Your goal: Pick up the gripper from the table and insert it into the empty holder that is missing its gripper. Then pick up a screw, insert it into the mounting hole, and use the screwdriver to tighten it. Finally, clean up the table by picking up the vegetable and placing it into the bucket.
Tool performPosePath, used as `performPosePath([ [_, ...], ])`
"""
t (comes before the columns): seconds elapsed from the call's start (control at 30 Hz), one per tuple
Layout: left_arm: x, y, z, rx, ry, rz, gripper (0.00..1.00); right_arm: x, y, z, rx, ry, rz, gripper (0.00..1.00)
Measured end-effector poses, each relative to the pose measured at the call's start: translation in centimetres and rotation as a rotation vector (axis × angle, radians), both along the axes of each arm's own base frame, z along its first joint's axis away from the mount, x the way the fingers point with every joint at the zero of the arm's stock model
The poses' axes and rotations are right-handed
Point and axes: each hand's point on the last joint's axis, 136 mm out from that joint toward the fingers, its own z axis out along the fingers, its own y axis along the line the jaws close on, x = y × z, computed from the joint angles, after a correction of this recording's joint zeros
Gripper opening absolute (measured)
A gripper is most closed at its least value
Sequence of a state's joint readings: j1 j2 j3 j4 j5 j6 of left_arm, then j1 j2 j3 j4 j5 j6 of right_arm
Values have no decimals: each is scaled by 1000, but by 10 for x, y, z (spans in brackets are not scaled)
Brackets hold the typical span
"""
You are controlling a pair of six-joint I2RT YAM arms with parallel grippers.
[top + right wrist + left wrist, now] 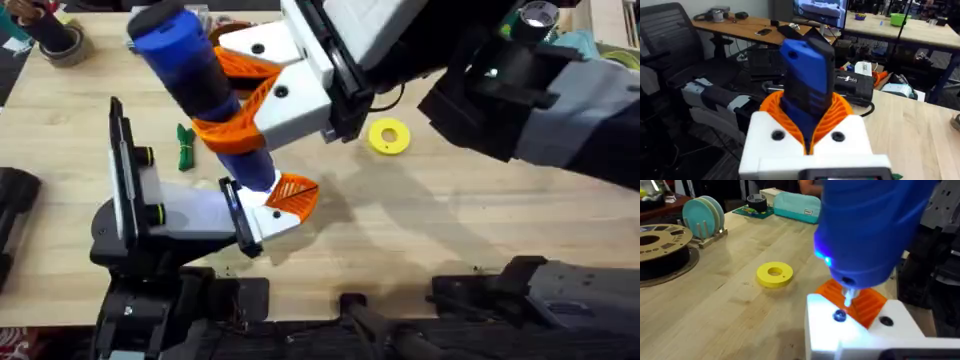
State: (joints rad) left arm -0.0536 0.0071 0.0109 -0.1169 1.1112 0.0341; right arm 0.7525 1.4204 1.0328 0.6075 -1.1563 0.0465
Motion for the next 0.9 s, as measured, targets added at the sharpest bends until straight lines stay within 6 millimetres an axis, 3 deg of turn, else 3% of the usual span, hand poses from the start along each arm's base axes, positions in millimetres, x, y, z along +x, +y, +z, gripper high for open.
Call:
performPosePath([
  [0.9,0,0,0,0,0,0,9,1,0,-1,5,-15,-4,25],
])
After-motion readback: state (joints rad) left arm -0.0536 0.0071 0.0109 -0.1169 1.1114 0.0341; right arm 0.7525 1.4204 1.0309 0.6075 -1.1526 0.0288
